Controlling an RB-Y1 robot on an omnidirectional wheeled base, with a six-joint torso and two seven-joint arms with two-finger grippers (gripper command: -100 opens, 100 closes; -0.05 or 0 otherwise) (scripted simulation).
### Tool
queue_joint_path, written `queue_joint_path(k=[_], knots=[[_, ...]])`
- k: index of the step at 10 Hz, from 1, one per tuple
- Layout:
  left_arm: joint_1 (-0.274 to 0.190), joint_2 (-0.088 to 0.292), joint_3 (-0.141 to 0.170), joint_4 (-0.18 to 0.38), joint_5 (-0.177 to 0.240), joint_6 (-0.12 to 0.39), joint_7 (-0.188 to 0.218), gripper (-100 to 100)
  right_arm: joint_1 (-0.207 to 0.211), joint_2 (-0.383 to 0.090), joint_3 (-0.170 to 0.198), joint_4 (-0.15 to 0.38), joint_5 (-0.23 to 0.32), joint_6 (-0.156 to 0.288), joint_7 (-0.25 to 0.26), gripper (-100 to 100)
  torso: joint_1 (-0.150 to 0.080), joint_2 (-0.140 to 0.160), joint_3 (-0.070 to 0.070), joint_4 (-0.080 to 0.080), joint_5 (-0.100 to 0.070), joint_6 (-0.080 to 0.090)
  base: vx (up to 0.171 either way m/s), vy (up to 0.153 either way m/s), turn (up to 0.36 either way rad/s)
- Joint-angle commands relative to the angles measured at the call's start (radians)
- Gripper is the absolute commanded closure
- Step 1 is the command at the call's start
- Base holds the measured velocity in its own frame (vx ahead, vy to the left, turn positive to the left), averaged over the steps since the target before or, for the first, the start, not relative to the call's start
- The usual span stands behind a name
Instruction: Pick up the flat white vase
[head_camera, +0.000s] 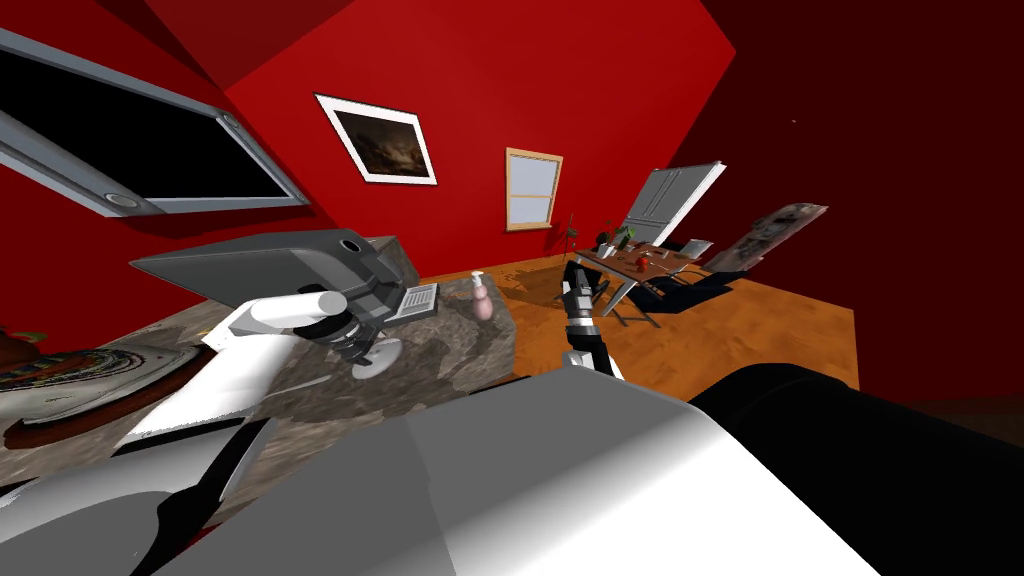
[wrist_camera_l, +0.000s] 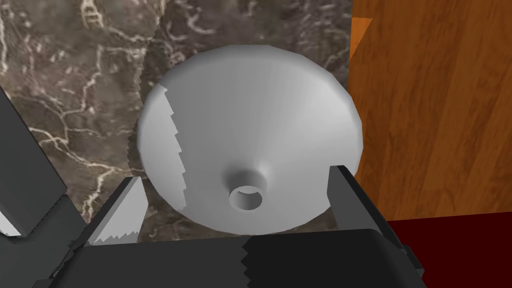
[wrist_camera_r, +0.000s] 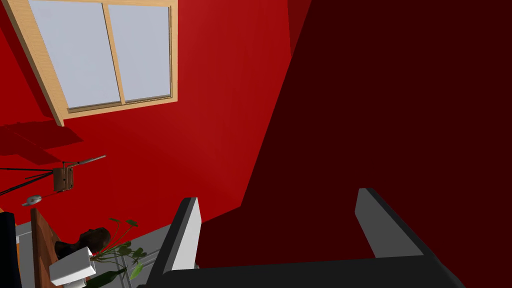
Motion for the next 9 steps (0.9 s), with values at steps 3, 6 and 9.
queue_joint_path(k=[3,6,9], knots=[[-0.021,0.065,-0.065,0.104,0.072,-0.086,-0.010,-100,0.000,0.000,0.000,0.000,0.000,0.000,0.000,0,0.000,0.000,0.000,0.000,0.000,0.000,-0.038,-0.025,-0.096],[-0.040,0.126,-0.124,0.206,0.140,-0.164,-0.019,-100,0.000,0.000,0.000,0.000,0.000,0.000,0.000,0,-0.001,0.001,0.000,0.000,0.000,0.000,-0.048,-0.034,-0.106],[-0.050,0.156,-0.154,0.278,0.174,-0.203,-0.023,-100,0.000,0.000,0.000,0.000,0.000,0.000,0.000,0,-0.001,0.001,0.000,0.000,0.000,0.000,-0.038,-0.025,-0.076]])
